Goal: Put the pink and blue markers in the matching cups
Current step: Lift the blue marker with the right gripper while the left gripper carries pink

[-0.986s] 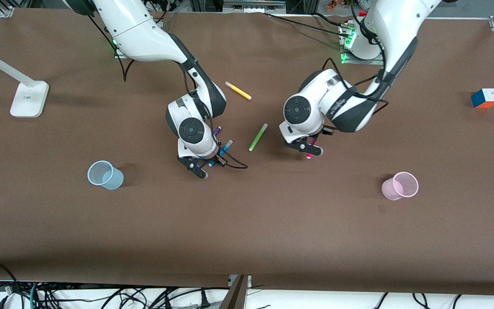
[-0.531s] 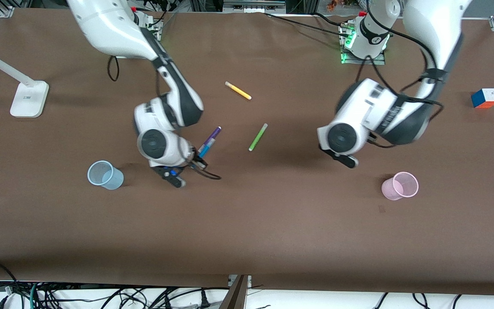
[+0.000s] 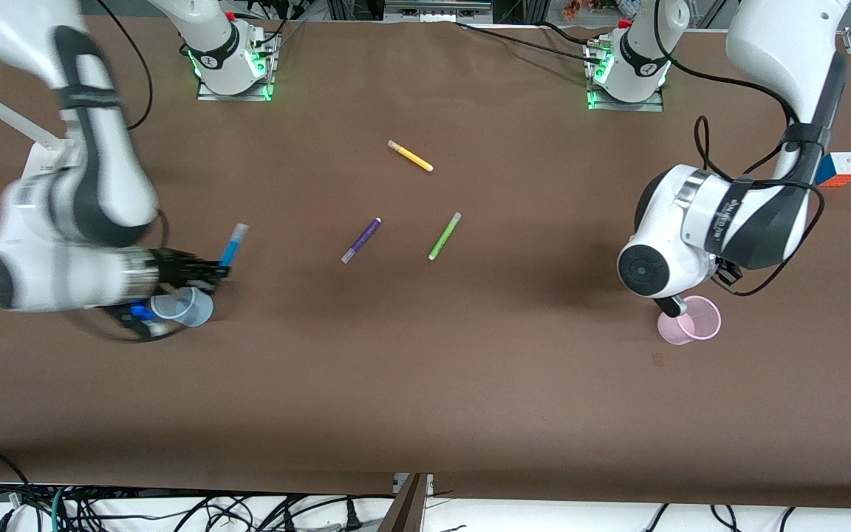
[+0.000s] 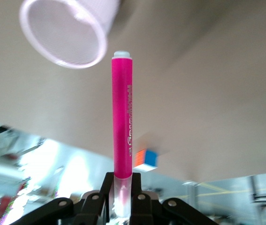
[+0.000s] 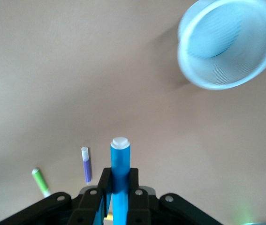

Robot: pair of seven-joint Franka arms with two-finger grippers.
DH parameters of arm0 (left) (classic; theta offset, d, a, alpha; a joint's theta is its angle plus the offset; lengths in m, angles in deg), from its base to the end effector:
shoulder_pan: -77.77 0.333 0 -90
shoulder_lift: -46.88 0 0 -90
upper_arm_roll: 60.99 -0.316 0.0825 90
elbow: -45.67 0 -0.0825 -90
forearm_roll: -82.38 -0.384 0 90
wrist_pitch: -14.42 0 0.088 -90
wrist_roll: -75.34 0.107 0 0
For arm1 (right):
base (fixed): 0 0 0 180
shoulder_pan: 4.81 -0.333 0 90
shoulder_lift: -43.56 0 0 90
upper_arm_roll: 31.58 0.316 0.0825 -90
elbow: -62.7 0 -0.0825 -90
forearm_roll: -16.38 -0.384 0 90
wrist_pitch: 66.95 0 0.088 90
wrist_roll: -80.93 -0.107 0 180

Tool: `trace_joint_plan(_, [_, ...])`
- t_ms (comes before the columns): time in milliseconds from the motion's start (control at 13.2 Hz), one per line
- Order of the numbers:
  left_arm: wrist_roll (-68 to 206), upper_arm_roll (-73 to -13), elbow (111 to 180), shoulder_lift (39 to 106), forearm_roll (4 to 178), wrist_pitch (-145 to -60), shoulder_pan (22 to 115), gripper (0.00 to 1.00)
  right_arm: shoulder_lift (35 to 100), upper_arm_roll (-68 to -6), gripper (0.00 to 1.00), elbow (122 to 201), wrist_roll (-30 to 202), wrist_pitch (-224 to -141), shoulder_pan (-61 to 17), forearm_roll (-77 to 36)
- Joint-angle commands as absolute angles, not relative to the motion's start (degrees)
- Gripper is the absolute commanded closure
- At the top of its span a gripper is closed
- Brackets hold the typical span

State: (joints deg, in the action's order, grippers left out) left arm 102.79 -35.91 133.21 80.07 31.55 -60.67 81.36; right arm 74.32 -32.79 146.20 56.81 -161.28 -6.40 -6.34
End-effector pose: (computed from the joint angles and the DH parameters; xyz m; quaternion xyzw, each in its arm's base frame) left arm 0.6235 -0.0945 0.3335 -0.7823 0.4214 0.3499 0.2969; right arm 0.6655 0.0453 0.3559 -0.9361 0.2459 0.2051 0.1452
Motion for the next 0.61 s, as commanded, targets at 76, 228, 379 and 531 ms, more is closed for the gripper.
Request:
trace_joint_plan(76, [108.1, -35.8, 133.7, 83.1, 17.8, -62.4, 80.8, 1.00, 77.2, -31.6, 1.00, 144.4, 61.9, -159.1, -0.1, -14.1])
trace_joint_plan(228, [108.2, -36.0, 134.5, 83.7, 16.7, -66.2, 81.0, 1.00, 78.9, -31.6, 1.00, 144.1, 64.4, -159.1, 2.3, -17.2])
trace_joint_plan(379, [109.0, -38.4, 135.5, 84.5, 15.6, -71.2, 81.4, 1.00, 81.4, -31.5, 1.00, 142.8, 66.2, -159.2, 4.9, -19.6])
trace_joint_plan(531, [109.8, -39.4, 136.3, 84.5, 14.8, -73.5, 81.6, 1.00, 83.5, -31.5, 1.00, 142.2, 68.7, -159.1, 7.5, -22.0])
